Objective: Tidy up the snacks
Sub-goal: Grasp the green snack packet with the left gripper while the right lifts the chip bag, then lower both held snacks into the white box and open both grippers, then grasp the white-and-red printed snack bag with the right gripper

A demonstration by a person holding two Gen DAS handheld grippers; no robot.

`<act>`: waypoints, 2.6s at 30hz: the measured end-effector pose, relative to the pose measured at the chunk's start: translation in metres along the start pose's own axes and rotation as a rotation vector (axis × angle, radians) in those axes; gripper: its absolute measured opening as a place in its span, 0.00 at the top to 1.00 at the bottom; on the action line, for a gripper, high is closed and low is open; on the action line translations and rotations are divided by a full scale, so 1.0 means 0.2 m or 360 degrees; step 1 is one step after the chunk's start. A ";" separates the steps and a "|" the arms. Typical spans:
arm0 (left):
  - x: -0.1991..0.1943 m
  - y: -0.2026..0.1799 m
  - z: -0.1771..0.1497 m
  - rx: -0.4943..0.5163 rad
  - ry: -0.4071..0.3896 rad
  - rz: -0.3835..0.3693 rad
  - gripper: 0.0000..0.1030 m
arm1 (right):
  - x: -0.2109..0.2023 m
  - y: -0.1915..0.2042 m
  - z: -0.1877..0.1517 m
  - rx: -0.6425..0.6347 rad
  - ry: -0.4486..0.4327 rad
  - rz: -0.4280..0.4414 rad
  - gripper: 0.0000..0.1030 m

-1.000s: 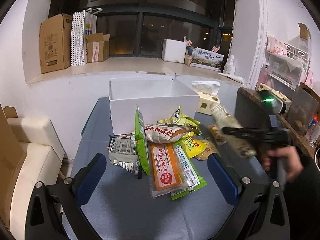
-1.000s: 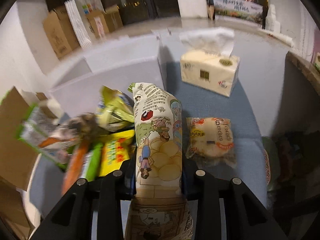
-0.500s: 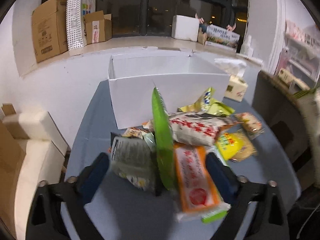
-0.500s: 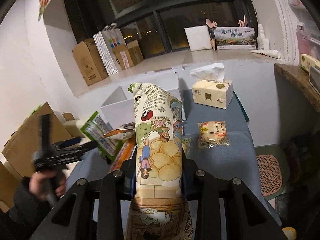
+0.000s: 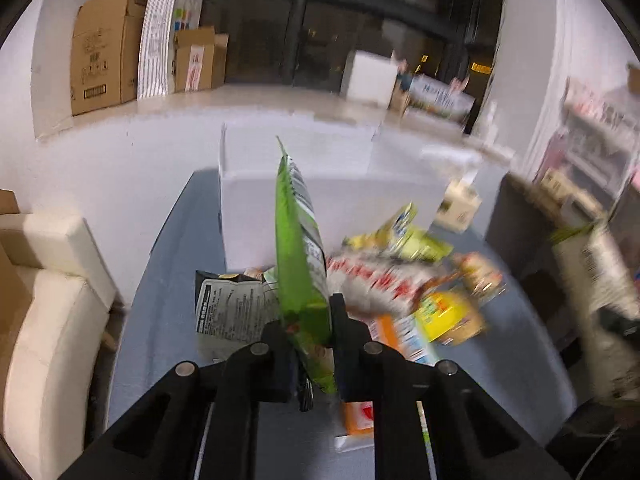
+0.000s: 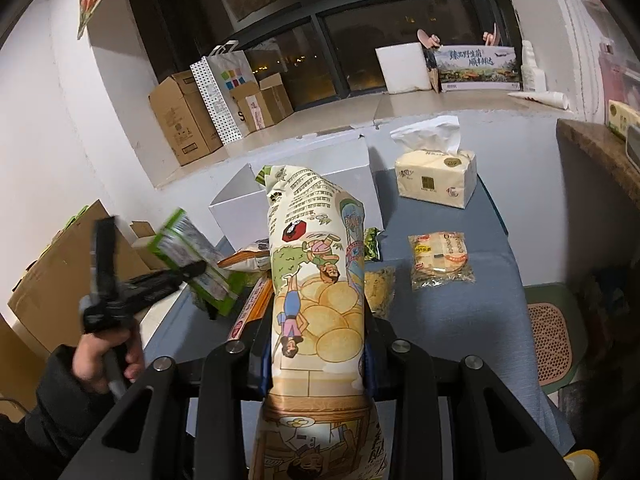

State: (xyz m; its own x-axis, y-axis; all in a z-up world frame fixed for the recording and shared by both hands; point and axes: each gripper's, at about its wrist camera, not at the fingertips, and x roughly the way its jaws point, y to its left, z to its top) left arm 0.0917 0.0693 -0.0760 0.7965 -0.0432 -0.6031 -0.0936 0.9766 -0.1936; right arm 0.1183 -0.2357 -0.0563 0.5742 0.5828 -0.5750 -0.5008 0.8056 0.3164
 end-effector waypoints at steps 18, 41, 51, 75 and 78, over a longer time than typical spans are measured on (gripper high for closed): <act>0.10 0.19 0.84 -0.0115 -0.0202 -0.0206 0.85 | 0.70 0.19 0.87 0.0023 0.0129 0.0177 0.65; 0.41 0.13 0.95 -0.0033 -0.0076 -0.0083 0.83 | 1.03 0.11 1.04 0.0022 0.0237 0.0051 0.65; 0.49 0.20 0.90 -0.0016 -0.0044 0.0153 0.01 | 1.20 0.10 1.20 -0.0070 0.0188 -0.0160 0.00; -0.16 0.00 0.24 0.0100 -0.0142 0.0073 0.00 | 0.46 0.21 0.34 -0.0108 -0.0034 0.0133 0.00; -0.25 -0.01 0.10 0.0076 -0.0120 0.0043 0.00 | 0.46 0.23 0.18 -0.0127 0.0081 0.0144 0.00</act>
State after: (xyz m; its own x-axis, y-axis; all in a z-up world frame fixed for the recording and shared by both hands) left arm 0.0642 0.0733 -0.0301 0.8369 -0.0027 -0.5474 -0.0885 0.9862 -0.1401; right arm 0.1708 -0.1411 -0.0670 0.4919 0.6449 -0.5850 -0.6003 0.7378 0.3087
